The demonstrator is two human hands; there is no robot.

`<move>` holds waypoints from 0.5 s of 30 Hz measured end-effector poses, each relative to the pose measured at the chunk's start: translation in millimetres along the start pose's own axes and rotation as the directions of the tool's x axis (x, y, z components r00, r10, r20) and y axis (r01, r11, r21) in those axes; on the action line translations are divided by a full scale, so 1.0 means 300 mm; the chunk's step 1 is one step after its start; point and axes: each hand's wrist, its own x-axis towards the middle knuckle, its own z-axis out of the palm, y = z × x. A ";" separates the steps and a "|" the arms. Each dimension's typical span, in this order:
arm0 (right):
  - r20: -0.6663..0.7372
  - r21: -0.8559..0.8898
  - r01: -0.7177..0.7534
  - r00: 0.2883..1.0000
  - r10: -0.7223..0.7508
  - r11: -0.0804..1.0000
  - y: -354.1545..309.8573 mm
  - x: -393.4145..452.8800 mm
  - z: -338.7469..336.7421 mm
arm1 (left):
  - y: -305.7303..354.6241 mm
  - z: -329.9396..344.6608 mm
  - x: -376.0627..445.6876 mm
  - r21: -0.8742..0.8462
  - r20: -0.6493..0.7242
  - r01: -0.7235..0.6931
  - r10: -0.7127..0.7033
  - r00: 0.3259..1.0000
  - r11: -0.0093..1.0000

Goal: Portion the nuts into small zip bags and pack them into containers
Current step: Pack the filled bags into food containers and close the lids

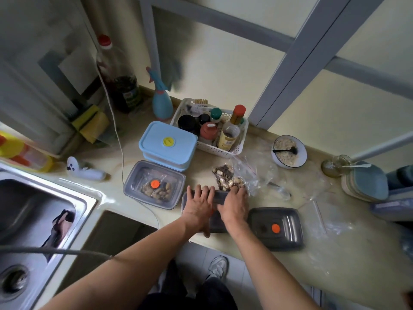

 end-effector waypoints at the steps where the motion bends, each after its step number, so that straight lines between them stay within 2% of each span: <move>1: -0.020 -0.020 -0.003 1.000 0.003 1.000 -0.005 -0.004 0.001 | 0.002 0.000 0.001 0.011 0.006 -0.002 0.002 1.000 1.000; 4: -0.052 -0.042 -0.006 0.999 0.004 0.999 -0.011 -0.005 -0.007 | 0.002 -0.010 0.004 0.028 0.019 -0.023 0.023 1.000 0.999; 10: 0.076 0.094 -0.070 0.995 0.063 0.993 -0.014 -0.004 -0.043 | -0.002 -0.022 -0.043 -0.004 -0.067 -0.045 0.044 0.997 0.999; 15: 0.110 0.198 -0.072 0.993 0.051 0.978 0.006 -0.023 -0.078 | -0.007 0.001 -0.087 -0.021 -0.163 -0.033 0.029 0.986 0.999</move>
